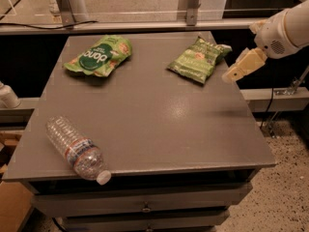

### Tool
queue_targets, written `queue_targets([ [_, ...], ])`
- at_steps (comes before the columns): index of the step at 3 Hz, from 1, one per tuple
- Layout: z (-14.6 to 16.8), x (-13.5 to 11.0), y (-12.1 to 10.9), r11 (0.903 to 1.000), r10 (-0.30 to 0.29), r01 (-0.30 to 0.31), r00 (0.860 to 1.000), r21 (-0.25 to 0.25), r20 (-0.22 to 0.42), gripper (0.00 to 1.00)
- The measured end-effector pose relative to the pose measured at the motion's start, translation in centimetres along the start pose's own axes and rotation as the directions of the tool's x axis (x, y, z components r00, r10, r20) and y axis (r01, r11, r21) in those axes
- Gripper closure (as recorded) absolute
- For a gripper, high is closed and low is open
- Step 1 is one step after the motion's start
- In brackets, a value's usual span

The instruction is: Pick green jalapeno chip bag

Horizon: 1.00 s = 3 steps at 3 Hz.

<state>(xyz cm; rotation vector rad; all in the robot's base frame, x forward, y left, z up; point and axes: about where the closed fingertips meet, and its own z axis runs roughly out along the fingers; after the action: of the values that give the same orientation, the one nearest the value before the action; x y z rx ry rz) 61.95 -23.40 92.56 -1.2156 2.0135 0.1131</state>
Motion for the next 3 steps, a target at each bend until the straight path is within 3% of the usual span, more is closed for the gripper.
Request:
queue_targets([
  [2, 0.4, 0.0, 0.0, 0.9997, 0.011, -0.01, 0.999, -0.02, 0.03, 0.0],
  [3, 3.1, -0.3, -0.4, 0.997, 0.072, -0.07, 0.995, -0.034, 0.072, 0.0],
])
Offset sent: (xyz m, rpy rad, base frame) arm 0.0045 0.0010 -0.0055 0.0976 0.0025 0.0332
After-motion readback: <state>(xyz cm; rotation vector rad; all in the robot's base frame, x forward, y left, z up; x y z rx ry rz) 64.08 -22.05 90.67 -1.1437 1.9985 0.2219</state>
